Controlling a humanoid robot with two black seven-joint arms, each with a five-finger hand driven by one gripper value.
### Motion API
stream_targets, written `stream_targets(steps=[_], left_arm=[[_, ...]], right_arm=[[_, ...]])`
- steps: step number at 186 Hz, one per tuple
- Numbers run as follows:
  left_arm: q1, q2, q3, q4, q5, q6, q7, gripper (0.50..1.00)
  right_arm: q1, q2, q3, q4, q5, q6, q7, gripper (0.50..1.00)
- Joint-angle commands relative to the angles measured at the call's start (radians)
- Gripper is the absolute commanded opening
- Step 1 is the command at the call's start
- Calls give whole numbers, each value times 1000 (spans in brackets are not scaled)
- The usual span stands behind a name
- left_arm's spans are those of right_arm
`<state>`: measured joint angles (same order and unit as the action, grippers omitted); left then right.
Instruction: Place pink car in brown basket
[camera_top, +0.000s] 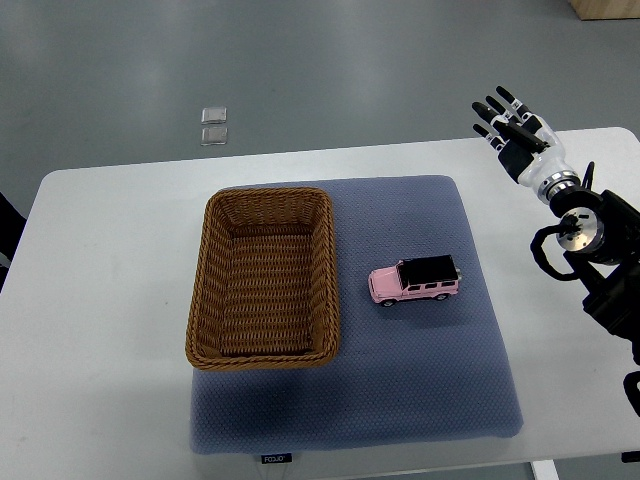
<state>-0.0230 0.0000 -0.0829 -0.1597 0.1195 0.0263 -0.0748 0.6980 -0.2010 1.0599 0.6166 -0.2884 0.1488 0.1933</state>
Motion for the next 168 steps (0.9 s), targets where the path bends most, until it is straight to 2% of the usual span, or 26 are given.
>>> stream_targets(steps=[1, 168], left_arm=[[0, 0, 0, -1, 0, 0, 1, 1000], [11, 0, 8, 2, 0, -2, 1, 1000]], right_arm=[[0, 0, -1, 0, 0, 0, 0, 909], [0, -3, 3, 0, 0, -2, 0, 911]])
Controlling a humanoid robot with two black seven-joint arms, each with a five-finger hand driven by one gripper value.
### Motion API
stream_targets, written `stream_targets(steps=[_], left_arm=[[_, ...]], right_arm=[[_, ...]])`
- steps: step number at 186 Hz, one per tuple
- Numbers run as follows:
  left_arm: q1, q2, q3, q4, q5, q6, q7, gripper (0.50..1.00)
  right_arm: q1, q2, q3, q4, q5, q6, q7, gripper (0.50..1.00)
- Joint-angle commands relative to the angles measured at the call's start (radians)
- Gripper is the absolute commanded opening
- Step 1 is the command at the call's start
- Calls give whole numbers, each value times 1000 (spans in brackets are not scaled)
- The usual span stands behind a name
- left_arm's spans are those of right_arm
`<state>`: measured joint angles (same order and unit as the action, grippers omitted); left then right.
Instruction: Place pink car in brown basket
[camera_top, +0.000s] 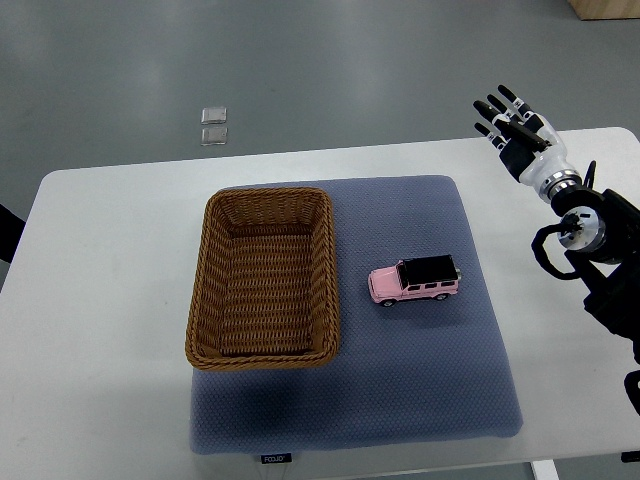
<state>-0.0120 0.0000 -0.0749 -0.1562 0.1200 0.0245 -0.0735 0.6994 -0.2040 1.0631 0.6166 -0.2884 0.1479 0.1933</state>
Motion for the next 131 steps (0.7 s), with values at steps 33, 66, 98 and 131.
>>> stream_targets(steps=[33, 66, 98, 131], left_arm=[[0, 0, 0, -2, 0, 0, 0, 1000], [1, 0, 0, 0, 0, 0, 0, 1000], [0, 0, 0, -2, 0, 0, 0, 1000], [1, 0, 0, 0, 0, 0, 0, 1000]], right_arm=[[0, 0, 2, 0, 0, -1, 0, 911], [0, -11, -6, 6, 0, -2, 0, 911], [-3, -46, -23, 45, -11, -24, -2, 911], [42, -112, -146, 104, -69, -34, -6, 911]])
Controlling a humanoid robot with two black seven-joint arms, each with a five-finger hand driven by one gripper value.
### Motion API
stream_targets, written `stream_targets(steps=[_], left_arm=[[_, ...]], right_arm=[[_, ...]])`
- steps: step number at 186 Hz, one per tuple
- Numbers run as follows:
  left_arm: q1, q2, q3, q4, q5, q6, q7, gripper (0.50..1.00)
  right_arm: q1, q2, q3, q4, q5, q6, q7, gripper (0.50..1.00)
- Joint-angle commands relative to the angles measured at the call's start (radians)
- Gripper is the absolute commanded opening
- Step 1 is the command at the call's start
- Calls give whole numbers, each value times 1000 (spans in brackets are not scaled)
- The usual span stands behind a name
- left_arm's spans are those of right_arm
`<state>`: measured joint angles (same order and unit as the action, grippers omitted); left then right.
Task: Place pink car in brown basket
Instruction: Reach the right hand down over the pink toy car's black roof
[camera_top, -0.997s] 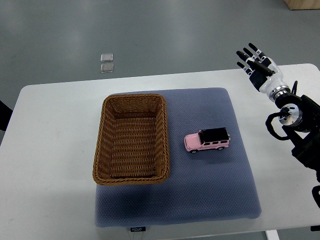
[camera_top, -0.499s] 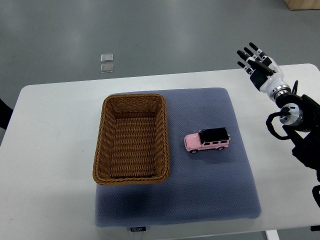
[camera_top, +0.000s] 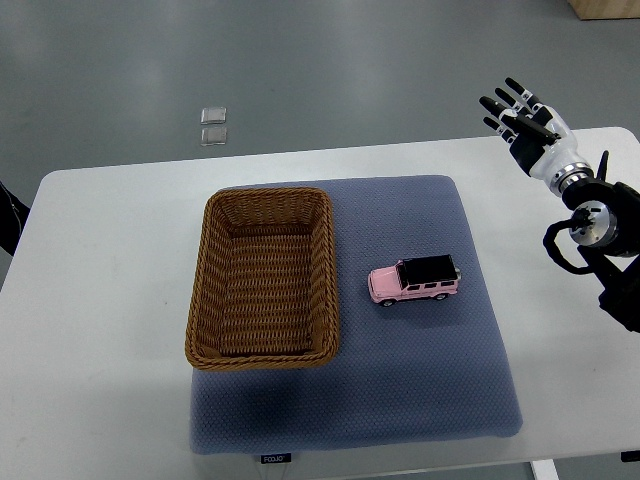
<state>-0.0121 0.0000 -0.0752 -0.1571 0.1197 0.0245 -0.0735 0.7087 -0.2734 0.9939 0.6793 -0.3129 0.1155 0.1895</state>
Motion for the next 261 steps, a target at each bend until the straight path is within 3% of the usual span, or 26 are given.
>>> stream_targets(steps=[1, 53, 109, 120, 168, 230, 261], left_arm=[[0, 0, 0, -1, 0, 0, 0, 1000], [0, 0, 0, 1, 0, 0, 0, 1000], [0, 0, 0, 1, 1, 0, 0, 1000], [0, 0, 0, 1, 0, 0, 0, 1000], [0, 0, 0, 1, 1, 0, 0, 1000], [0, 0, 0, -1, 0, 0, 0, 1000], [0, 0, 0, 1, 0, 0, 0, 1000]], right_arm=[[35, -49, -90, 48, -54, -2, -2, 911], [181, -219, -437, 215, -318, 46, -8, 909], [348, -409, -712, 413, -589, 223, -12, 909], [359, -426, -744, 465, -650, 248, -38, 909], [360, -438, -827, 634, -752, 280, -186, 909], [360, -394, -836, 638, -790, 265, -323, 905], [345, -374, -873, 640, -793, 246, -335, 903]])
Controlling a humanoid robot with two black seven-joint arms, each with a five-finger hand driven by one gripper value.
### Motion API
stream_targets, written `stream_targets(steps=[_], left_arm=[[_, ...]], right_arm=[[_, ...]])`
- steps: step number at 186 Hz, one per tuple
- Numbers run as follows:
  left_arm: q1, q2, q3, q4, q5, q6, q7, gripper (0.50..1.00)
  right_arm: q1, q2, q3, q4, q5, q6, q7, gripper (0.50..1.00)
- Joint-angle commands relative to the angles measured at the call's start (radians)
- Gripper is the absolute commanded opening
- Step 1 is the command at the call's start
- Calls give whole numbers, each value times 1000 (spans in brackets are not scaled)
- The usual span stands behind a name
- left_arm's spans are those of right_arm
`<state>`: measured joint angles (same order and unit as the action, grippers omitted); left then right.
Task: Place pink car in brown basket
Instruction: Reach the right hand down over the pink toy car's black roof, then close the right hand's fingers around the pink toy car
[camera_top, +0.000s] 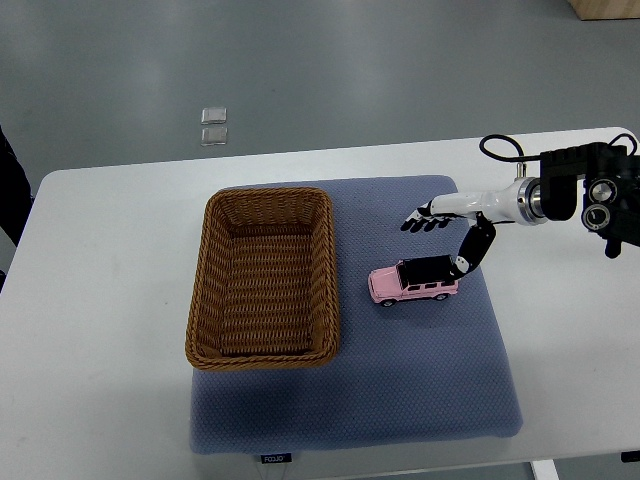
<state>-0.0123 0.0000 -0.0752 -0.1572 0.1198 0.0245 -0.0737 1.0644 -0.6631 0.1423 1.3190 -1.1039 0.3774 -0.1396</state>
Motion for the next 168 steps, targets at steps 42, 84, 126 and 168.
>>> stream_targets(steps=[42, 84, 126, 168], left_arm=[[0, 0, 0, -1, 0, 0, 0, 1000], [0, 0, 0, 1, 0, 0, 0, 1000], [0, 0, 0, -1, 1, 0, 0, 1000], [0, 0, 0, -1, 0, 0, 0, 1000]], right_arm=[[-12, 54, -36, -14, -45, -77, -6, 899], [-23, 63, -66, -15, -86, -109, -6, 895], [-40, 88, -73, -21, -137, -117, -6, 891], [-40, 108, -73, -23, -162, -117, -5, 834]])
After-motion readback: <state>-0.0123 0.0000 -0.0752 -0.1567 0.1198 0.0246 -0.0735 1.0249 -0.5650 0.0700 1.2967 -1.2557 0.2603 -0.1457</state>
